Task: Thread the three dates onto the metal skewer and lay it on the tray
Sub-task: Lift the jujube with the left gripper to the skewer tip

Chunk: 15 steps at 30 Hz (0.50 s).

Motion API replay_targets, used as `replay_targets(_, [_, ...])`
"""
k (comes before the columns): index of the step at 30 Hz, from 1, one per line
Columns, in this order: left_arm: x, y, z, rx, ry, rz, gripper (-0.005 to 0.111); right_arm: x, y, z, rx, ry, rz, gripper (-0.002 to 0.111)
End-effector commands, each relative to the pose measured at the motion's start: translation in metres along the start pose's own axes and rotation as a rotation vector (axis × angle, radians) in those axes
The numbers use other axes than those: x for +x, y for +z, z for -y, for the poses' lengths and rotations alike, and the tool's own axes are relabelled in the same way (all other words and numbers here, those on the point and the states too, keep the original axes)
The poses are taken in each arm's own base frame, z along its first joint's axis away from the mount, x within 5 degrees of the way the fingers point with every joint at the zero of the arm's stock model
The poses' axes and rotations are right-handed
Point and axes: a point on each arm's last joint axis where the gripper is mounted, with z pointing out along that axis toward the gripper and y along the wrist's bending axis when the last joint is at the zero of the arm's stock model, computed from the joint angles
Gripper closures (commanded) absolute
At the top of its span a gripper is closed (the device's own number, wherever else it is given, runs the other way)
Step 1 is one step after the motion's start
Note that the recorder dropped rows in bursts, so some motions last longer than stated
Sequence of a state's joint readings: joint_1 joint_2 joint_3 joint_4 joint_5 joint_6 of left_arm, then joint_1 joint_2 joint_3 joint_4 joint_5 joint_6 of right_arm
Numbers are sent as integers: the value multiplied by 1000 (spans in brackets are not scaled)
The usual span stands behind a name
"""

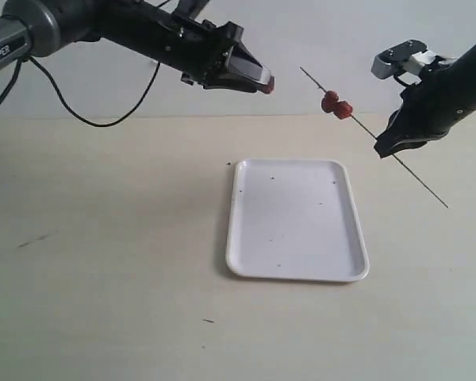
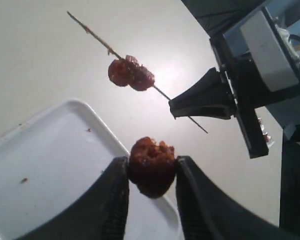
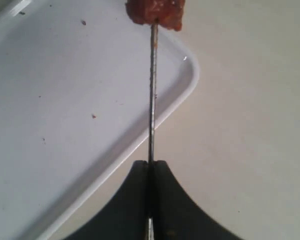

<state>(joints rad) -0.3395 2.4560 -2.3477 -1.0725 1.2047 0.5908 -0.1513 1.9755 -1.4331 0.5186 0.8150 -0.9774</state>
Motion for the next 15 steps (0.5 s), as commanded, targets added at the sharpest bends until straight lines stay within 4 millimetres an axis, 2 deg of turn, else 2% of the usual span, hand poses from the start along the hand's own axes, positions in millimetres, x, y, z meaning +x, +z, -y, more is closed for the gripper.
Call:
replay_targets(1, [-4,-2,7,71,9,33,83,1,-3,-4,-37,-60,-17,108])
replay_targets(8, [-6,-6,7,95,4,62,85,3,-4,-11,-117,-136,-40,108])
replay_targets(15, [-8,-32,-15,49,-51,97,85,-6,-6,-23,-244,-232,88,108])
